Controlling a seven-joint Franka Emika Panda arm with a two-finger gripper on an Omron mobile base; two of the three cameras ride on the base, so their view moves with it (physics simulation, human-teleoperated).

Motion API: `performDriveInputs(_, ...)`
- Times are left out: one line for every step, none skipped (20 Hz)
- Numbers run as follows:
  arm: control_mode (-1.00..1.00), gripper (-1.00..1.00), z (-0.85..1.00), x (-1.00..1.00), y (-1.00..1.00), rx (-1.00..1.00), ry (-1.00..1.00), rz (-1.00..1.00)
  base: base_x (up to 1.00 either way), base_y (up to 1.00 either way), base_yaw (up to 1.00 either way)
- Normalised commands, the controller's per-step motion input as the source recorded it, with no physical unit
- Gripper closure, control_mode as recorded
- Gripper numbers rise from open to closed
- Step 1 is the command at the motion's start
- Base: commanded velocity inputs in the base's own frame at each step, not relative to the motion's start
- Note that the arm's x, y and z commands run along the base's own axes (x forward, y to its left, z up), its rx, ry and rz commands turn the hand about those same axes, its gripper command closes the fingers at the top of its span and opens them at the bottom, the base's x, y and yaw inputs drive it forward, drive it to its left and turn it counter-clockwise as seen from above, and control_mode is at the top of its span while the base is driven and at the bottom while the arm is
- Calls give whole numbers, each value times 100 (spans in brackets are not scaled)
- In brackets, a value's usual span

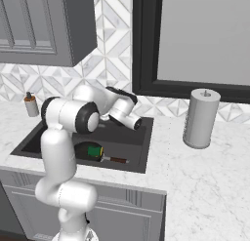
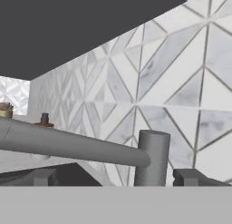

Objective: Pick the pan and sponge and place them into the sink. Then turn on the water.

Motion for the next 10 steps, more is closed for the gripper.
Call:
performDriveInputs(-100,-100,-18,34,0,0,0,-2,0,0,0)
performDriveInputs(-100,-100,0,55,0,0,0,-2,0,0,0)
performDriveInputs(-100,-100,-4,51,0,0,0,-3,0,0,0)
performDriveInputs(-100,-100,-2,50,0,0,0,-3,0,0,0)
performDriveInputs(-100,-100,-5,40,0,0,0,-3,0,0,0)
performDriveInputs(-100,-100,-10,32,0,0,0,-3,0,0,0)
performDriveInputs(-100,-100,-9,25,0,0,0,-3,0,0,0)
performDriveInputs(-100,-100,-11,31,0,0,0,-3,0,0,0)
performDriveInputs(-100,-100,-9,31,0,0,0,-2,0,0,0)
performDriveInputs(-100,-100,-14,32,0,0,0,-2,0,0,0)
